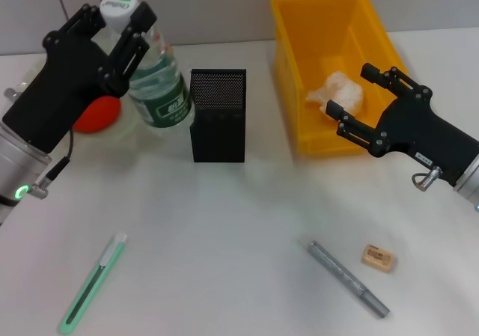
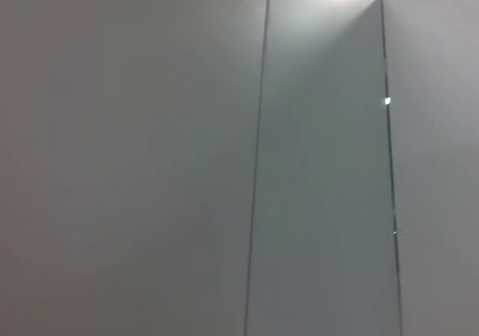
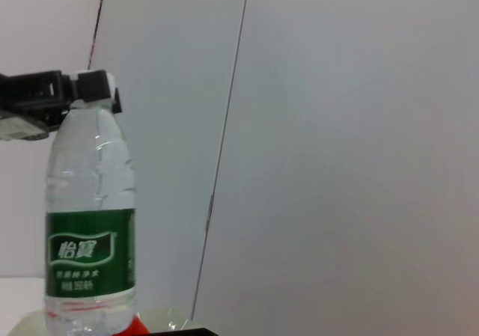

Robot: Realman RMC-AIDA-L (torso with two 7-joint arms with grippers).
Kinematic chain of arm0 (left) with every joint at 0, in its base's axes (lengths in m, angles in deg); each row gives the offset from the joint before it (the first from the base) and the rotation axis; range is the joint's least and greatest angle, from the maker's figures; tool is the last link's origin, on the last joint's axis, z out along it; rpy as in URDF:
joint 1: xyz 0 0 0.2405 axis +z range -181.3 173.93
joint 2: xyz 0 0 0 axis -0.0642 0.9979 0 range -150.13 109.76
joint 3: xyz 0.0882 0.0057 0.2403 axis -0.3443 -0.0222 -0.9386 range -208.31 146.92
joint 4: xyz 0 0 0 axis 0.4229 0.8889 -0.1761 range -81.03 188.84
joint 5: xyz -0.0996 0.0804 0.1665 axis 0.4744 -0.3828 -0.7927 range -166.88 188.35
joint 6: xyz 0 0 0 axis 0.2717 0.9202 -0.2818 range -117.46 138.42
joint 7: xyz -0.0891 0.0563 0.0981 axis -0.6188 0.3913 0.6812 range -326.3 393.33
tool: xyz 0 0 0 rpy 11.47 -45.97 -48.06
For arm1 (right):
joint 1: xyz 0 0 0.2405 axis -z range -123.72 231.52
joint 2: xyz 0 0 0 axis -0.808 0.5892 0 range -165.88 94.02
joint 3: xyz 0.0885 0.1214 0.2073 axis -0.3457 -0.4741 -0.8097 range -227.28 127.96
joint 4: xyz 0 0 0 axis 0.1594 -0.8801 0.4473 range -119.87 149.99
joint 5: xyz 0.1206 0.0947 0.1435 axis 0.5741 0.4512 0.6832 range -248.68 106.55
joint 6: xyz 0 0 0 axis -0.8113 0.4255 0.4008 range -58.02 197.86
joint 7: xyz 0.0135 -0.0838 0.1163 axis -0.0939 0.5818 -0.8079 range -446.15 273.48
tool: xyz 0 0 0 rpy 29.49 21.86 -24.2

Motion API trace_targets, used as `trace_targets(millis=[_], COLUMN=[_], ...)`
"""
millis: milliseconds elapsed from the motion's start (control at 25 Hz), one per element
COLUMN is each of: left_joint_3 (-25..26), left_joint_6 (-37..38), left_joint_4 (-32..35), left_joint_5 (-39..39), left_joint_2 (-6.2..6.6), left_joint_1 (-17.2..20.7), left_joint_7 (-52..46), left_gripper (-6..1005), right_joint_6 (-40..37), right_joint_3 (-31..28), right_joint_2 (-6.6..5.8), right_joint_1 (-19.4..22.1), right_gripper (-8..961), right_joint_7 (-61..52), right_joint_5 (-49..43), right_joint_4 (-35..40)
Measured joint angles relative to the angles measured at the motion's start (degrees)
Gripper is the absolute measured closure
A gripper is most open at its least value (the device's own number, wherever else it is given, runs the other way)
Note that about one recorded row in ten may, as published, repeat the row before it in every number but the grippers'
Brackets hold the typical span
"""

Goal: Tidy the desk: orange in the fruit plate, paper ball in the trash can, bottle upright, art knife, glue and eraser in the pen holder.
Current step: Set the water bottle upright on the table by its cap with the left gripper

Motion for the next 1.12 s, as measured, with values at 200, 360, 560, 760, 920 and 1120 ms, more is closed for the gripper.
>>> trace_targets(millis=[200, 360, 560, 760, 920, 1120], left_joint_3=[0.52, 0.79, 1.0, 1.52, 1.86, 1.93], left_joint_6=[-1.11, -2.1, -2.26, -2.47, -2.51, -2.49], left_joint_4=[-1.91, -2.38, -2.49, -2.61, -2.96, -2.98], left_joint_5=[-0.05, -0.05, -0.05, -0.04, -0.02, 0.0], left_joint_2=[0.12, 0.15, 0.14, 0.17, 0.2, 0.22], left_joint_1=[0.02, 0.63, 1.61, 3.02, 3.98, 5.27], left_joint_7=[0.81, 2.17, 2.43, 2.91, 3.54, 3.71], left_gripper=[566, 566, 567, 567, 567, 567], right_joint_6=[0.84, 1.21, 1.33, 1.6, 2.21, 2.78], right_joint_3=[0.0, -0.12, -1.02, -1.54, -1.56, -1.54], right_joint_2=[0.0, 0.0, 0.0, 0.0, 0.0, 0.0], right_joint_1=[-0.05, -0.11, -0.09, -0.01, 0.0, -0.19], right_gripper=[183, 183, 184, 184, 184, 184], right_joint_7=[0.0, 0.0, 0.0, 0.0, 0.0, 0.0], right_joint_5=[0.0, 0.0, 0.0, 0.0, 0.0, 0.0], right_joint_4=[0.52, 0.66, 0.67, 0.85, 1.26, 1.29])
